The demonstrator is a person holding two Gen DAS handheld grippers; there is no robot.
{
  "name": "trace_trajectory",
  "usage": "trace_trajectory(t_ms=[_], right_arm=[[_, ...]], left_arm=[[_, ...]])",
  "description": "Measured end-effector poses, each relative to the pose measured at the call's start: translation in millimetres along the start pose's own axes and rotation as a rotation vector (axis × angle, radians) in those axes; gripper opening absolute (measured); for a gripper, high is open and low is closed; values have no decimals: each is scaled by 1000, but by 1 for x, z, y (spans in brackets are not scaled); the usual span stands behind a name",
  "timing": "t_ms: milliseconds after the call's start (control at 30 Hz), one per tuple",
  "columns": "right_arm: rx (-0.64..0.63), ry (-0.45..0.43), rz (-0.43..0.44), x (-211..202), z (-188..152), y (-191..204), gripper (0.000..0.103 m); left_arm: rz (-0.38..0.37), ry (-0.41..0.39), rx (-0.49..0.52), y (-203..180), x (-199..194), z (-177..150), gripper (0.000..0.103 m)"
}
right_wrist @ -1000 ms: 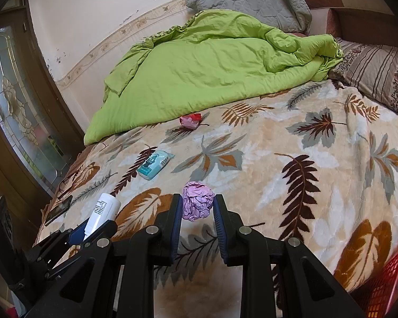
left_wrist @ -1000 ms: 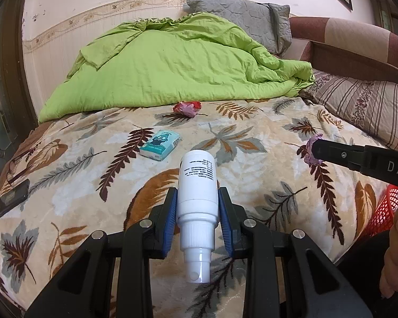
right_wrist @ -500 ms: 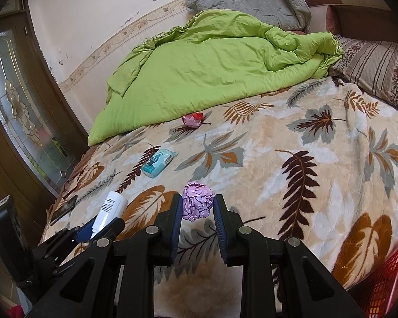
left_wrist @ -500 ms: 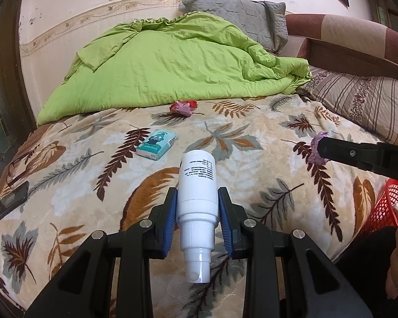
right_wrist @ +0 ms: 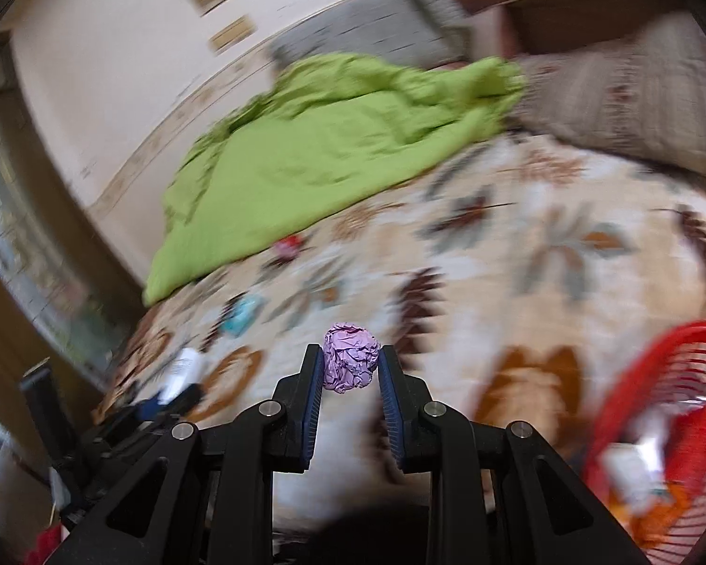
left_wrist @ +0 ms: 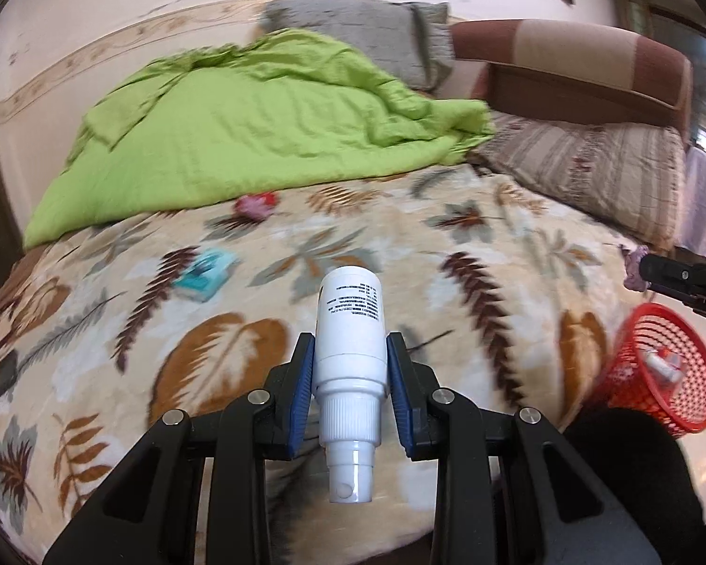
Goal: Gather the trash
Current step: 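Carry spray bottle and paper ball to the red wastebasket and release both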
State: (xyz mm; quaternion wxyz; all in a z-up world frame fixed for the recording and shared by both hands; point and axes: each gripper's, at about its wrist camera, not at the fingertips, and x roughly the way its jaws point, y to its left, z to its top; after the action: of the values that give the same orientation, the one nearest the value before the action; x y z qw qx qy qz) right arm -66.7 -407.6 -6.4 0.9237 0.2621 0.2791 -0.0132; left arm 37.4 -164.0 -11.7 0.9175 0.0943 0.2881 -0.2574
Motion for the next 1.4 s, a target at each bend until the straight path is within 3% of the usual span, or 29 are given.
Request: trace_trajectory(t_ms=[133, 367, 600, 767, 833, 867, 900, 933, 967, 1200, 1400], right_arm=[[96, -38, -88, -38, 5, -56, 26], [207, -105, -243, -100, 4, -129, 26], [267, -148, -289, -129, 3, -161, 27], [279, -148, -297, -138, 1, -174, 28], [298, -145, -298, -138, -2, -182, 31], [304, -142, -302, -138, -3, -184, 38], [314, -137, -307, -137, -4, -187, 43], [328, -134, -314, -138, -6, -190, 53], [347, -139, -311, -139, -8, -194, 54], [361, -160, -312, -151, -5, -199, 54], [347, -152, -284, -144, -1, -183, 55]], left_arm=[[-70, -23, 41, -33, -7, 15, 29], [-290, -6, 128, -111, -10, 45, 29], [-539, 107, 152, -191, 2, 58, 29], [-650, 177, 181, -240, 8, 54, 29], [-674, 199, 194, -258, 13, 51, 29], [-686, 212, 193, -263, 15, 49, 33], [-696, 229, 189, -268, 17, 47, 47], [-700, 239, 182, -270, 18, 45, 53], [-703, 239, 174, -270, 18, 44, 58], [-687, 239, 140, -250, 22, 46, 61], [-608, 193, 110, -214, 16, 46, 66]])
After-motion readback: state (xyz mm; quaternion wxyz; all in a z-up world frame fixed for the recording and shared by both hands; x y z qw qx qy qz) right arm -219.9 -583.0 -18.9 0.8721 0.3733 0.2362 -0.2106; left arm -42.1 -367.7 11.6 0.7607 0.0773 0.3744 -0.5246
